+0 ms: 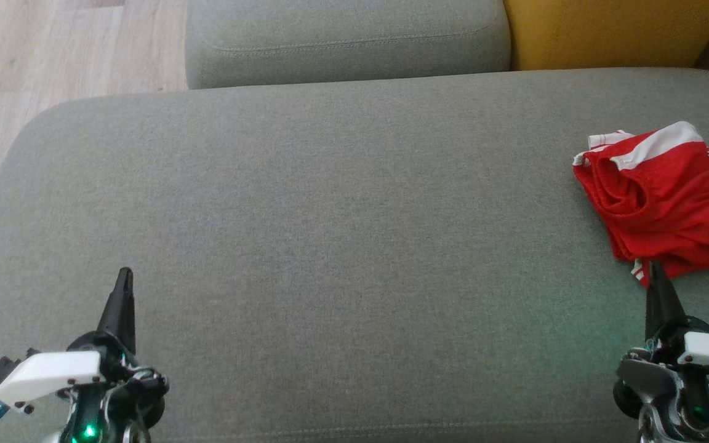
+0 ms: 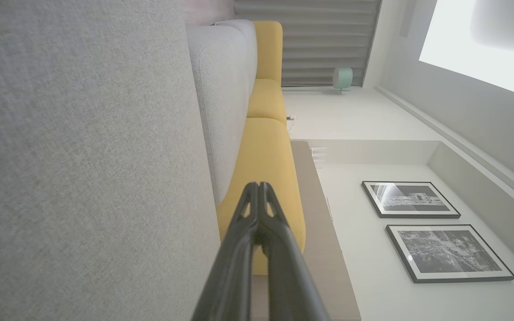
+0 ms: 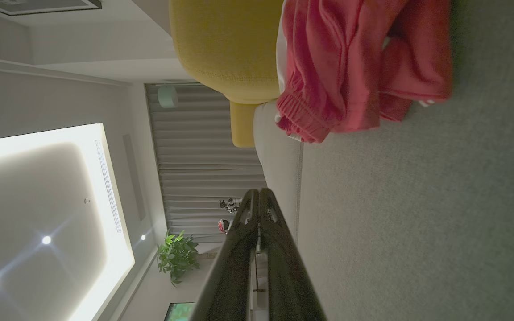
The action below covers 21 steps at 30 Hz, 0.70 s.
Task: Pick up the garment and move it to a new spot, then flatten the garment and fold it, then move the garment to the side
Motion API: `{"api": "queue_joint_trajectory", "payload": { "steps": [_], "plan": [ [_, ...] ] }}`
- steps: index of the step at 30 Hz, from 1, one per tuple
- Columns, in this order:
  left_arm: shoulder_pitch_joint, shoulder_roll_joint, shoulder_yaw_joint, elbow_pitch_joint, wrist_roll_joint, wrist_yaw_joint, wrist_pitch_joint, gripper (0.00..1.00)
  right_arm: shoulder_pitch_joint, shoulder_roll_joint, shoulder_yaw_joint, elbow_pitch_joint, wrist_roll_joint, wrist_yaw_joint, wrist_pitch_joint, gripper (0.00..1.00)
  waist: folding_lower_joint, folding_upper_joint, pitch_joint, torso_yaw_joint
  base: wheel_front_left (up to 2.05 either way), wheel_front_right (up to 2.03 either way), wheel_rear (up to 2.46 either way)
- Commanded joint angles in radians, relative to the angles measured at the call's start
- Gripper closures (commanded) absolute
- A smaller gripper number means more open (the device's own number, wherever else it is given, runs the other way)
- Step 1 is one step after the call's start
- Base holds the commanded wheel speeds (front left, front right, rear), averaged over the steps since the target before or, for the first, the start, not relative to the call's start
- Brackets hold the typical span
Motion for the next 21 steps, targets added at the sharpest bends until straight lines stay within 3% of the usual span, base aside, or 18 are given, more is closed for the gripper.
{"api": "queue_joint_trajectory", "payload": {
  "steps": [1,21],
  "plan": [
    [-0.055,0.006,0.042,-0.026,-0.002,-0.007,0.004,1.00,-0.052,-0.005,0.021,-0.031,0.007,-0.001,0.006,1.00,0.0000,0.0000,0.000,0.000,0.00,0.00,0.00],
    [-0.056,0.003,0.046,-0.026,0.002,-0.007,0.008,1.00,-0.052,-0.005,0.021,-0.031,0.007,-0.001,0.006,1.00,0.0000,0.0000,0.000,0.000,0.00,0.00,0.00]
  ]
}}
